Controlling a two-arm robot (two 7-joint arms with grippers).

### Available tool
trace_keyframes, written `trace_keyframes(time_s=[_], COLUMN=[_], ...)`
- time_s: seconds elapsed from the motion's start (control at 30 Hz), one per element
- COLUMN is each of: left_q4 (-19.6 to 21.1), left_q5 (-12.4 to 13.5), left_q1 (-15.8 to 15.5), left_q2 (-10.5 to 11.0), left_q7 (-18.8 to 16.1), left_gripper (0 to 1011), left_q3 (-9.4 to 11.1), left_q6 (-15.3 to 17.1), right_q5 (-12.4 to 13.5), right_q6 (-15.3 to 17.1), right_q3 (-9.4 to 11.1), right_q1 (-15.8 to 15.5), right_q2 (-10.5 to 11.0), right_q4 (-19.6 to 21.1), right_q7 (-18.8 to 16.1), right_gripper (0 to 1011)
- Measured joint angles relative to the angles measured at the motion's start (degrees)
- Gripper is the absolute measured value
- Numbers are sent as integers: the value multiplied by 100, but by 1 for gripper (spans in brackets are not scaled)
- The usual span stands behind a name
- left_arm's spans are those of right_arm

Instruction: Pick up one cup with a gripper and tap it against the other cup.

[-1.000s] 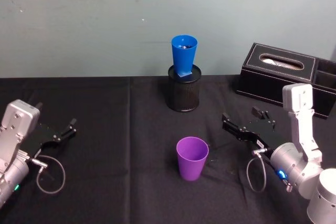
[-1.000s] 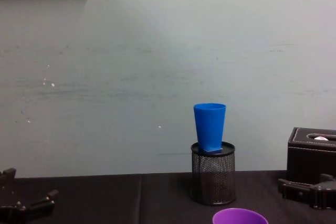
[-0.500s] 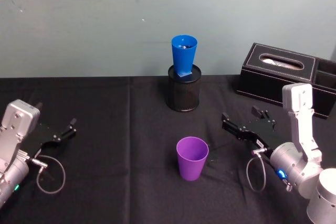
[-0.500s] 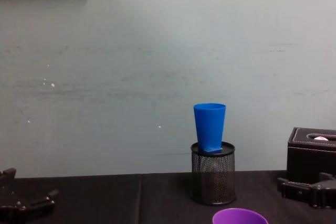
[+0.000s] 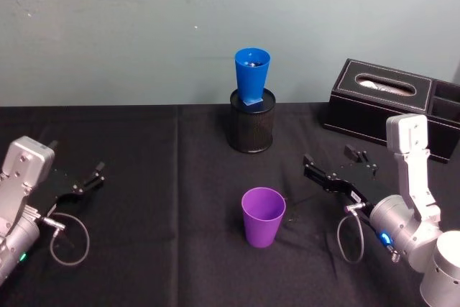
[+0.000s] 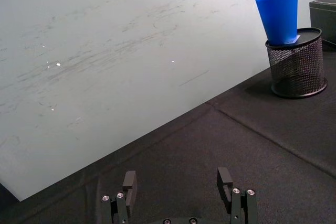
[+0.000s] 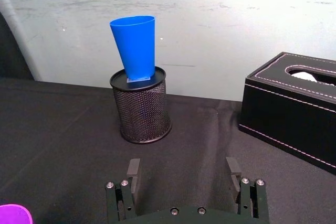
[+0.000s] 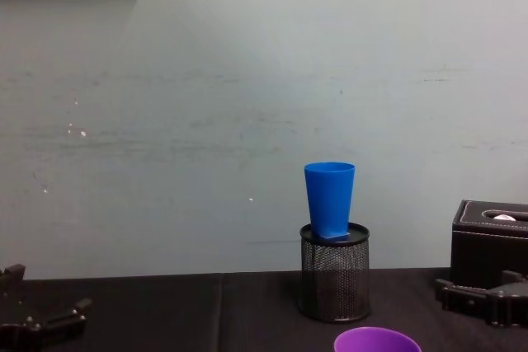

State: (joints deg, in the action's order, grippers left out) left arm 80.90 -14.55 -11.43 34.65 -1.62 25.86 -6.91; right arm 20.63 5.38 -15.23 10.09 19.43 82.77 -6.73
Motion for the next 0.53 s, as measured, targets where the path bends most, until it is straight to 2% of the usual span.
trace_keyframes(time_s=[0.53], left_q4=[0], left_q5=[0], left_q1=[0], left_q2=[0], left_q7=[0], left_gripper=[1000], left_q3=[0], left_q6=[0], right_q5=[0], right_q6=[-1], right_q3=[0], right_q1=[0], right_q2=[0], right_q4=[-1], right_q7=[1], right_gripper=[1002])
